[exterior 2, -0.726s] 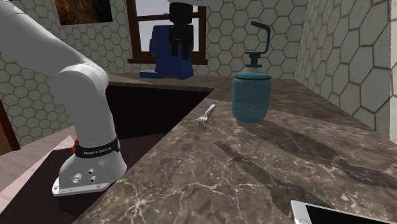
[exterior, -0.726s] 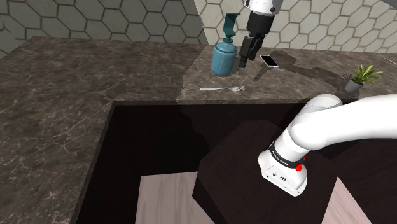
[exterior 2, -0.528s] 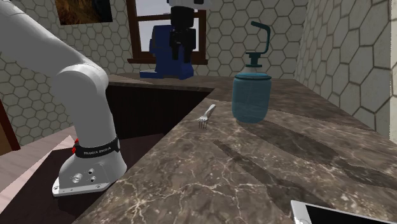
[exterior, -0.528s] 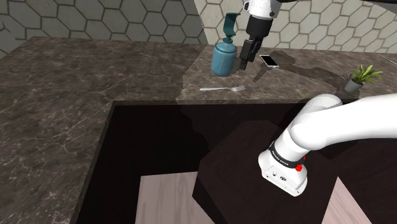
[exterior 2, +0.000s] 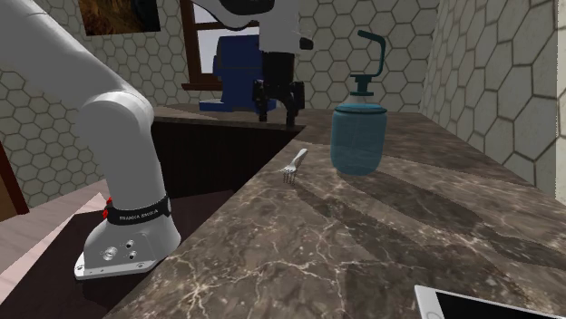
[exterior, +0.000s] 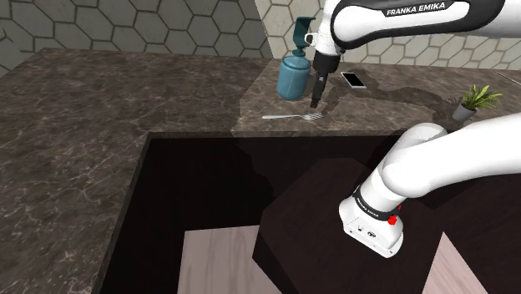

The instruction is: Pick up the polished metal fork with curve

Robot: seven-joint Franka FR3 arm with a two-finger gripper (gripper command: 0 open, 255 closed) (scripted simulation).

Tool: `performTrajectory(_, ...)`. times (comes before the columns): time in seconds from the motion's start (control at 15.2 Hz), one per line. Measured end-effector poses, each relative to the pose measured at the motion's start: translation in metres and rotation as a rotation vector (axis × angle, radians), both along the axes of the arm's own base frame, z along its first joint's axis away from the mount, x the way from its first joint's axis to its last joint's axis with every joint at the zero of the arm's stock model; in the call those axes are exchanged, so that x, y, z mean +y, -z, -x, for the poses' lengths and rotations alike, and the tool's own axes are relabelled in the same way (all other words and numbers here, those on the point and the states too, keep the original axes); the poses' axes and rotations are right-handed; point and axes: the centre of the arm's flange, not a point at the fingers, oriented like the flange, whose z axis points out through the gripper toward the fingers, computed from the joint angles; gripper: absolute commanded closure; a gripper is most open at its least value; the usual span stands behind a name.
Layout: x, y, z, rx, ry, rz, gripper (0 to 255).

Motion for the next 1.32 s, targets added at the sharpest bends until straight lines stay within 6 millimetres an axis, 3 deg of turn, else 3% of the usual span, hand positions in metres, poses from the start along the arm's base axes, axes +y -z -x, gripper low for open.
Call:
performTrajectory(0.33, -0.019, 0.052, -0.024, -0.016, -0.172, 0.029, 0)
performTrajectory(0.86, -0.023, 0.095, -0.028, -0.021, -0.203, 0.035, 0)
performTrajectory(0.92, -0.023, 0.097, -0.028, -0.021, -0.203, 0.035, 255)
performTrajectory(1.32, -0.022, 0.097, -0.029, -0.025, -0.206, 0.034, 255)
